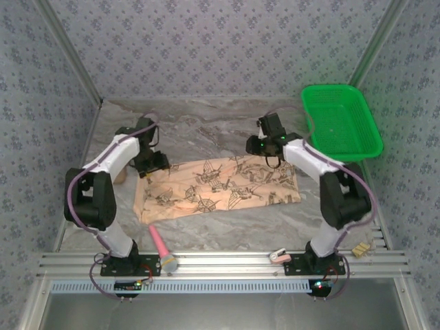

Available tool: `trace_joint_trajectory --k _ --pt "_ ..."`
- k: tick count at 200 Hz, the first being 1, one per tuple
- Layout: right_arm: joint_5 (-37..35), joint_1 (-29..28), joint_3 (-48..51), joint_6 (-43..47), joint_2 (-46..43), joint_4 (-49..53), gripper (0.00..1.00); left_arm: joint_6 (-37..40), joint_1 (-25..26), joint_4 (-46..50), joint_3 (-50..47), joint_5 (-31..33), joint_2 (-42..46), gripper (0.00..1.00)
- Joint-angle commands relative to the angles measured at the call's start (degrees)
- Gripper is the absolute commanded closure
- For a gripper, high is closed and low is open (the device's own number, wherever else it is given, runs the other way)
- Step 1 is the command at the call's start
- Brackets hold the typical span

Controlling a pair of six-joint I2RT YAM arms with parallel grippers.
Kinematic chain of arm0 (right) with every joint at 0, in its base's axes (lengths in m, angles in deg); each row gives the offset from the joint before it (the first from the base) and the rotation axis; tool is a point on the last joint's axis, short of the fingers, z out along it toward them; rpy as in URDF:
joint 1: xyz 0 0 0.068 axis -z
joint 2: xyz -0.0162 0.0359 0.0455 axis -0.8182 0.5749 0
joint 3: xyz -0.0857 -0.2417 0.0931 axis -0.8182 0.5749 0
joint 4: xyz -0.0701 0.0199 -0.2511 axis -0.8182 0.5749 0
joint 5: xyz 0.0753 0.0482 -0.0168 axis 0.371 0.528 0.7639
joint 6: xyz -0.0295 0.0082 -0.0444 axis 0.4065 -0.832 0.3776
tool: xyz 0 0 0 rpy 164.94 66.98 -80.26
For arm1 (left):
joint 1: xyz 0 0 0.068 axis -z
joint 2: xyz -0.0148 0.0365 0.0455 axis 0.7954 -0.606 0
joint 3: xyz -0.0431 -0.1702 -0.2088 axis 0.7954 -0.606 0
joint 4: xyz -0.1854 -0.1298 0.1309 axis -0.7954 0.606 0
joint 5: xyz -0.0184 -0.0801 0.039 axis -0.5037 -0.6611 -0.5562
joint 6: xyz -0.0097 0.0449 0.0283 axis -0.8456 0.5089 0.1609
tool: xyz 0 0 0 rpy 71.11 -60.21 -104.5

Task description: Fold the inside-out t-shirt

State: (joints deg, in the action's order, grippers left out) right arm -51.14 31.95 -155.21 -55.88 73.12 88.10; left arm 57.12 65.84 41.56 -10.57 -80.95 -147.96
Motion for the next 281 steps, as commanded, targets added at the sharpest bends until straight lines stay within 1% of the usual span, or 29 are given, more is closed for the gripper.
trace_joint_trajectory --k 1,4,10,16,26,31,36,43,47,59,71,86,93,104,108,124,138,153,168,185,210,243,258,281 --pt "-8.75 -1.97 6.04 -11.90 -5.83 9.30 0.57 4.68 2.39 4.13 0.42 8.21 -1.62 0.36" --pt "-9.47 -2.18 6.84 -12.97 -6.60 10.00 0.55 4.62 2.41 4.05 0.40 8.33 -2.12 0.35" --pt "-10.76 -2.57 8.36 -15.64 -8.02 11.03 0.53 4.73 2.41 3.86 0.31 8.24 -3.14 0.35" --pt "-12.52 -2.77 9.89 -17.95 -9.52 11.94 0.47 4.52 2.40 3.80 0.16 8.35 -4.09 0.33" --pt "-16.15 -2.93 11.91 -23.28 -11.95 14.49 0.43 3.93 2.41 3.73 -0.38 8.16 -5.30 0.30" --pt "-17.86 -2.80 13.00 -25.62 -12.96 15.04 0.35 3.91 2.41 3.45 -0.65 7.78 -5.74 0.30" --pt "-19.19 -2.66 13.85 -29.37 -13.83 17.99 0.27 3.99 2.39 2.84 -1.02 7.26 -6.06 0.29" --pt "-18.53 -1.65 14.94 -34.92 -14.81 20.66 0.21 4.02 2.28 2.27 -1.72 6.74 -6.47 0.29" --pt "-17.44 -0.96 16.05 -35.63 -15.14 19.72 0.24 4.08 2.17 1.98 -2.10 6.48 -6.74 0.29" --pt "-11.08 1.06 20.20 -35.73 -15.37 10.14 0.27 4.09 1.61 1.88 -2.59 5.88 -7.85 0.29" --pt "-9.15 1.19 20.86 -36.65 -13.69 6.24 0.28 3.66 1.19 2.40 -2.68 5.25 -8.68 0.29" --pt "-11.16 0.48 17.53 -36.09 -10.10 7.29 0.28 3.56 1.15 2.13 -3.26 2.60 -8.57 0.29" --pt "-11.85 0.50 16.60 -35.17 -8.65 6.12 0.29 3.63 1.09 1.72 -3.66 1.26 -8.30 0.29" --pt "-12.58 1.33 15.32 -34.09 -5.46 4.59 0.32 4.22 1.01 1.36 -4.18 -1.49 -7.85 0.28" --pt "-12.94 1.60 14.86 -33.21 -4.06 3.54 0.34 4.40 1.09 1.41 -4.25 -2.62 -7.52 0.27" --pt "-15.24 2.13 10.67 -30.00 1.92 3.58 0.43 4.57 1.74 1.99 -4.92 -6.09 -5.56 0.24" --pt "-17.16 2.30 7.01 -28.30 6.72 3.64 0.45 3.98 2.05 2.74 -5.66 -6.54 -4.23 0.23" --pt "-17.55 3.34 3.14 -26.30 11.61 2.94 0.47 3.87 2.01 4.14 -5.96 -6.88 -4.33 0.23" --pt "-15.57 4.91 -1.13 -24.78 16.44 2.27 0.47 3.26 2.01 4.82 -7.02 -7.10 -3.72 0.23" --pt "-11.12 6.64 -9.60 -24.08 21.79 3.63 0.48 2.18 2.44 4.55 -9.22 -7.82 -1.94 0.23" --pt "-6.66 7.67 -18.45 -21.89 28.71 1.79 0.48 1.22 5.16 4.10 -11.46 -11.12 -1.26 0.24" --pt "-1.39 7.87 -33.43 -18.27 37.70 2.27 0.45 -1.95 11.32 -0.48 -11.37 -17.64 -2.56 0.24" --pt "2.07 8.08 -38.04 -16.56 39.65 1.09 0.44 -3.92 14.50 -2.83 -9.70 -20.44 -5.34 0.23" --pt "6.25 8.61 -43.88 -16.26 39.62 1.45 0.39 -7.56 19.12 -7.32 -6.40 -23.71 -8.92 0.24"
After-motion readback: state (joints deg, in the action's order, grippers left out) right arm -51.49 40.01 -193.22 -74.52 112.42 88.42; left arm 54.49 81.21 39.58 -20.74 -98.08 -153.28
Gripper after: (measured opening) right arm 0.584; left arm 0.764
